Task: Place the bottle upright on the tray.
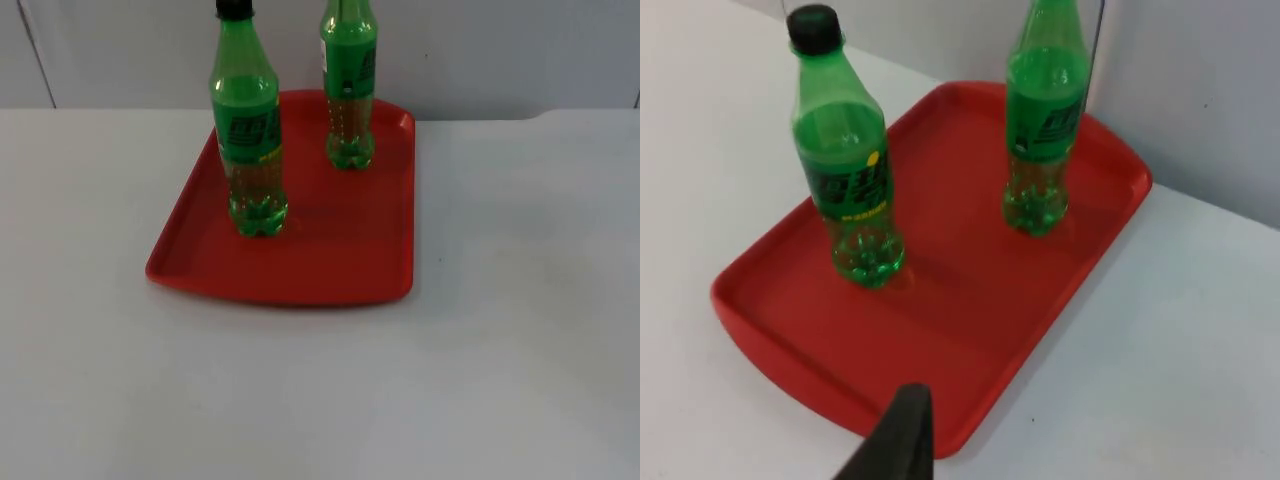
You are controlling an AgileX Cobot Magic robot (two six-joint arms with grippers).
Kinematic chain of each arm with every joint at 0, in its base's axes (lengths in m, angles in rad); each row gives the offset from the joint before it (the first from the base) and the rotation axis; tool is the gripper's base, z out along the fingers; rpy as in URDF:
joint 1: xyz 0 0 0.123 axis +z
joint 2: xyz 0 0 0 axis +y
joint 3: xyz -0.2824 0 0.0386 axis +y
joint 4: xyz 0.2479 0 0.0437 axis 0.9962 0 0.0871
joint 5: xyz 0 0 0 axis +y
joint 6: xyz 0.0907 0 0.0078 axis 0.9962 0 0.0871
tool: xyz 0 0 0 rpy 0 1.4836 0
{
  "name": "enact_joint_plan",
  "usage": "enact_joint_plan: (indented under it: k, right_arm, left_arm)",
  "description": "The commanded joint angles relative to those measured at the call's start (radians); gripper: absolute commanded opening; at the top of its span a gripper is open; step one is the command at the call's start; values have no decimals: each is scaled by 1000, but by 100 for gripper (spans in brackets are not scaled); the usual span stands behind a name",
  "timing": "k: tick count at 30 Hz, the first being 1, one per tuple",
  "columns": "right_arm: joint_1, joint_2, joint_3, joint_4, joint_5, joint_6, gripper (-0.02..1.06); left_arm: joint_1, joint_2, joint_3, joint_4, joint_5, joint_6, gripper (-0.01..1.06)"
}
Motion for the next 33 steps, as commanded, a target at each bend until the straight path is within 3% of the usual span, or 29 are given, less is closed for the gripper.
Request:
enact_joint_plan:
  k: [1,18,33]
  right_arm:
    - [6,-47,26,3,-3,-11,105]
    - [6,-499,276,22,40,-11,105]
    - [6,-828,317,23,320,-11,105]
  left_arm:
    - [-5,-4,5,0,-1,1,105]
    - [-5,-4,5,0,-1,1,105]
    - [-5,-4,5,0,-1,1,105]
